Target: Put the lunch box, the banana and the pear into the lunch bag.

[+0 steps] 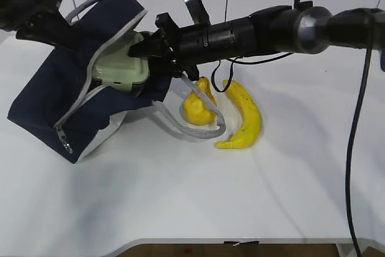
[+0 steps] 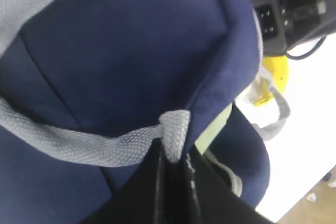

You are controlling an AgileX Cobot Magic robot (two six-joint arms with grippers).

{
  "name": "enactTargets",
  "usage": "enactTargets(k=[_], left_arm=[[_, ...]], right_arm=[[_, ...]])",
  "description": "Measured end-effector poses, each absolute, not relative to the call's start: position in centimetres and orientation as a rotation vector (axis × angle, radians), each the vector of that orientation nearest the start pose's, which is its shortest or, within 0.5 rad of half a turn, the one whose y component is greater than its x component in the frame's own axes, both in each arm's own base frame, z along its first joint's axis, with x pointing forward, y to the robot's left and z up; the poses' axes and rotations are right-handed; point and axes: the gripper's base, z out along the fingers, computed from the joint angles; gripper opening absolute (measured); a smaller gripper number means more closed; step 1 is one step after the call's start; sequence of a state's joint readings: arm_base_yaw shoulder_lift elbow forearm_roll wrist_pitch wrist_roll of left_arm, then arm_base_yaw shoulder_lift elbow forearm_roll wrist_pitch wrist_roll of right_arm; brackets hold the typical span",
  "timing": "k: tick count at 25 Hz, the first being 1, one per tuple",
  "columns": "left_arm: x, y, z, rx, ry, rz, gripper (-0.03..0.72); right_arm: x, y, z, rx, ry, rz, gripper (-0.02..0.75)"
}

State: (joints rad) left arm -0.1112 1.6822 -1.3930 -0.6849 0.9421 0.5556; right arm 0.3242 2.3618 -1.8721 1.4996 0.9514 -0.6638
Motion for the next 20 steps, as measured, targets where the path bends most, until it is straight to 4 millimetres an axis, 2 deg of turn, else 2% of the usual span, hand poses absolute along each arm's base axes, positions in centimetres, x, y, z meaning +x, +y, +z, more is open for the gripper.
enactTargets(k=[4,14,20], left_arm=[[36.1,-8.7,29.1,0.448,2.496,-0.698,0.013],[36.5,-8.6,29.1,0.420,2.473,-0.679,0.013],[36.5,-8.6,29.1,0.416,2.471,-0.682,0.013]], right_arm=[[46.8,23.6,18.1,-0.121,2.263,1.632,0.342],[46.9,23.7,17.6,-0.139,2.291,1.556,0.342],[47.1,23.8,16.4,-0.126,2.325,1.534,0.342]])
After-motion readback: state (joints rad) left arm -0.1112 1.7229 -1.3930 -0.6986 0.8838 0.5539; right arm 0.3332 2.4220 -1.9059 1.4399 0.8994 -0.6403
